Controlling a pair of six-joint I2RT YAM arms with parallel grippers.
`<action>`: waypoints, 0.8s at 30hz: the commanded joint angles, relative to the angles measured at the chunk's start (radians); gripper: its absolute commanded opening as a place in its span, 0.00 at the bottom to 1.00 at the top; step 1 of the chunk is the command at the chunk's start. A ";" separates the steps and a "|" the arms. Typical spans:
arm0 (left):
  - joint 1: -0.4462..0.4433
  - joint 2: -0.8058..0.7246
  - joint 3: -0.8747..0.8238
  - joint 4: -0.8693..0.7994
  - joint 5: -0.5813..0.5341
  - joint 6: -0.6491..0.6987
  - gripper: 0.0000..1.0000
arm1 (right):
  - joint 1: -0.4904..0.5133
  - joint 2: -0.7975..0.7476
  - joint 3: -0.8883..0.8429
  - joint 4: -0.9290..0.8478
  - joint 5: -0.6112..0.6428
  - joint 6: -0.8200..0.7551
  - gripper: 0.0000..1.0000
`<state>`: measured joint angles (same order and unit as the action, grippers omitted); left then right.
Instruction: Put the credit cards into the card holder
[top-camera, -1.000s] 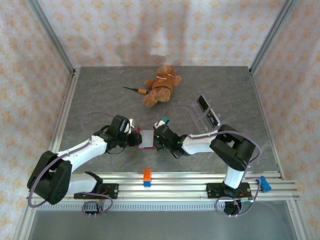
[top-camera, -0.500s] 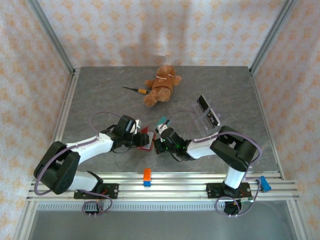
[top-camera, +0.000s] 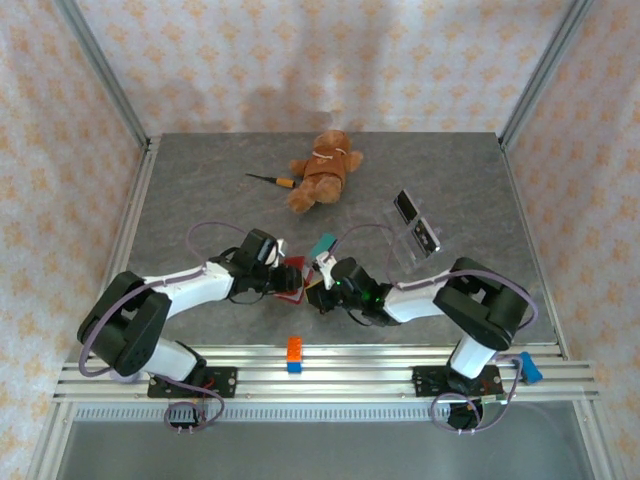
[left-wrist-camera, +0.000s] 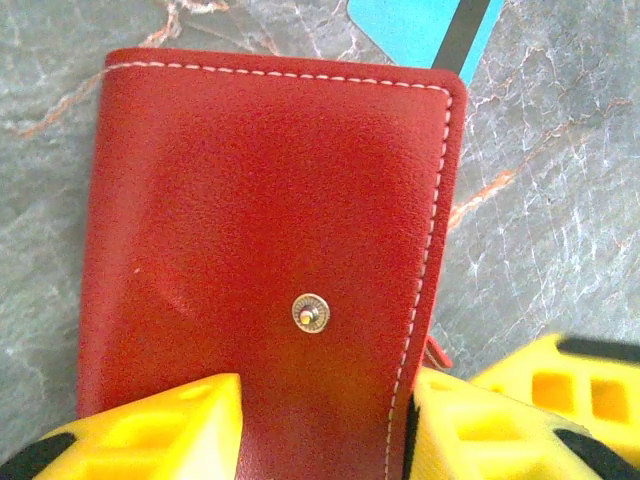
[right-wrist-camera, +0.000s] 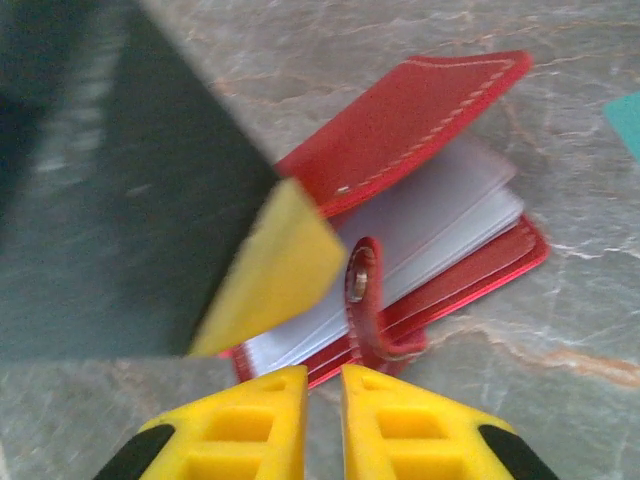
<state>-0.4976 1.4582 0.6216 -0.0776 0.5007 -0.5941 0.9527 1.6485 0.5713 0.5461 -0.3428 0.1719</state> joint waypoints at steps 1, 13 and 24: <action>0.001 0.066 0.003 -0.018 -0.088 0.023 0.39 | -0.002 -0.042 0.016 -0.101 -0.088 -0.064 0.17; 0.007 -0.061 0.013 -0.034 -0.031 -0.007 0.43 | -0.082 -0.142 -0.021 -0.169 -0.023 0.008 0.43; 0.052 -0.203 0.055 -0.226 -0.081 0.082 0.46 | -0.129 -0.006 0.243 -0.450 -0.147 -0.061 0.65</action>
<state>-0.4557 1.2728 0.6598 -0.2134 0.4515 -0.5552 0.8234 1.6207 0.7700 0.1921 -0.4473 0.1486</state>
